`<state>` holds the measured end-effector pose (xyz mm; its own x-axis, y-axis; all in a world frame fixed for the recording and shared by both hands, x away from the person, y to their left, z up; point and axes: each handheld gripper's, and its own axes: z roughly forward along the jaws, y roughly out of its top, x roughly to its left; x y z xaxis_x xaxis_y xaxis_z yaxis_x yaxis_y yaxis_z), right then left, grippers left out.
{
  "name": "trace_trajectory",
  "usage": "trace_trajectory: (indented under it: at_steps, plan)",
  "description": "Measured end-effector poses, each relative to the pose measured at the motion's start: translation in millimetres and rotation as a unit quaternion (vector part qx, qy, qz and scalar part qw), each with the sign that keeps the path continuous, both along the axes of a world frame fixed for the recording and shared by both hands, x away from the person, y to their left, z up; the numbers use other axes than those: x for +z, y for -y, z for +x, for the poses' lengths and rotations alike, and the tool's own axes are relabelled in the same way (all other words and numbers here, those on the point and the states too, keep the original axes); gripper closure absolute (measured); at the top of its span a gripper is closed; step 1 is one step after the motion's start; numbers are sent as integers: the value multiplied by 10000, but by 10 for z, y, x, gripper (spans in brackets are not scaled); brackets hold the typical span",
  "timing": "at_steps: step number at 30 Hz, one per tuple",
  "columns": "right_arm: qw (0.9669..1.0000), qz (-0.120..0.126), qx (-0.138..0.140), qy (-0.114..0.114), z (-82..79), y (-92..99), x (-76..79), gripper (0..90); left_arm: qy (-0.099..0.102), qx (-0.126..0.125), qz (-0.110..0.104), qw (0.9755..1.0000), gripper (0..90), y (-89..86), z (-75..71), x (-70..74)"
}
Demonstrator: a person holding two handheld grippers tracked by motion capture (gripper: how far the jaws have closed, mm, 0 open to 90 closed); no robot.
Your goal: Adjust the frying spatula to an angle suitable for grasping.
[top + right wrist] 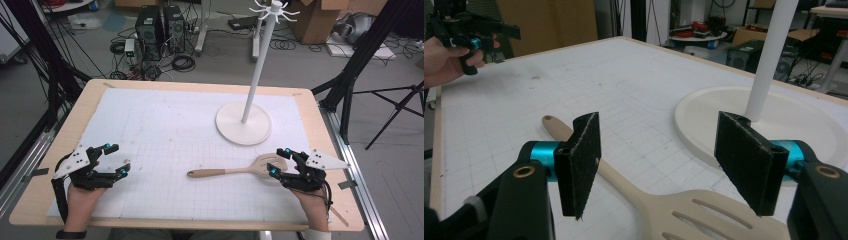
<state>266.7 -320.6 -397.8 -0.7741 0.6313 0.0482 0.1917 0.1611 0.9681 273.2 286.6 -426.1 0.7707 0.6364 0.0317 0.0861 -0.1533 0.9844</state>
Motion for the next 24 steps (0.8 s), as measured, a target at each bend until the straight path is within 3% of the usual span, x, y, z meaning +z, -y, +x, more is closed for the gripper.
trace_trajectory:
  at_steps: [3,19,24]
  plan:
    - [10000,-7,8,27,18,15,-7,339,-9,7,84,10000,195,1,6,1]
    - [9999,-143,67,-32,52,3,-17,339,94,-13,-41,9999,189,-48,-16,35]
    - [9999,-116,93,56,61,7,-2,340,137,-11,-19,9999,188,-36,-27,57]
